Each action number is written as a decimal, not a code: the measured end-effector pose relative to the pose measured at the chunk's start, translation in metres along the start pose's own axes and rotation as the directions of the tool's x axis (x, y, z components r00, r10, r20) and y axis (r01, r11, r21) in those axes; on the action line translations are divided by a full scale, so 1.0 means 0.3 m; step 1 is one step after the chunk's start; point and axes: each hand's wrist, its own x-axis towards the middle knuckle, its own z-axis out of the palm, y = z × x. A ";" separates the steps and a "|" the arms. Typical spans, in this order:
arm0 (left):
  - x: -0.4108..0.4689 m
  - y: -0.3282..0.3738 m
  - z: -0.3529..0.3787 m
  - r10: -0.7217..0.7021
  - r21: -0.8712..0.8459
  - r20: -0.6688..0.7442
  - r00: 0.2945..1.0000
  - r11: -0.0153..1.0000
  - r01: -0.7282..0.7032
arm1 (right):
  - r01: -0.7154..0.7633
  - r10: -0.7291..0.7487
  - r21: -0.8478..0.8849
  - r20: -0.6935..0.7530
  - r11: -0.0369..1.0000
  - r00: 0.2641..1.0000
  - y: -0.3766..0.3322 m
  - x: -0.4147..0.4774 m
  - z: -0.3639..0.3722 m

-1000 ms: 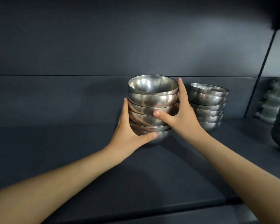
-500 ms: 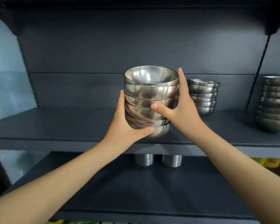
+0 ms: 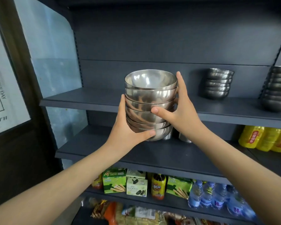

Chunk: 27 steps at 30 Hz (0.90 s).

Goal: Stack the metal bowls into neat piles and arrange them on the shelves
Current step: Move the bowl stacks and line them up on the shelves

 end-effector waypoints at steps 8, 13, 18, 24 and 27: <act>-0.177 -0.083 -0.212 -0.032 -0.034 0.036 0.999 0.999 0.033 | -0.072 0.072 -0.008 0.004 0.997 0.997 -0.120 -0.140 0.236; -0.262 -0.189 -0.281 -0.064 -0.049 0.037 0.997 0.997 0.066 | -0.099 0.099 -0.009 0.021 0.995 0.995 -0.082 -0.203 0.366; -0.289 -0.343 -0.251 -0.104 -0.071 0.062 0.993 0.992 0.109 | -0.143 0.146 -0.049 0.066 0.989 0.987 0.043 -0.231 0.440; -0.218 -0.532 -0.163 -0.163 -0.091 0.068 0.984 0.981 0.169 | -0.200 0.202 -0.041 0.075 0.979 0.976 0.276 -0.217 0.492; -0.162 -0.633 -0.115 -0.174 -0.114 0.079 0.981 0.977 0.183 | -0.234 0.235 -0.011 0.071 0.972 0.969 0.407 -0.197 0.514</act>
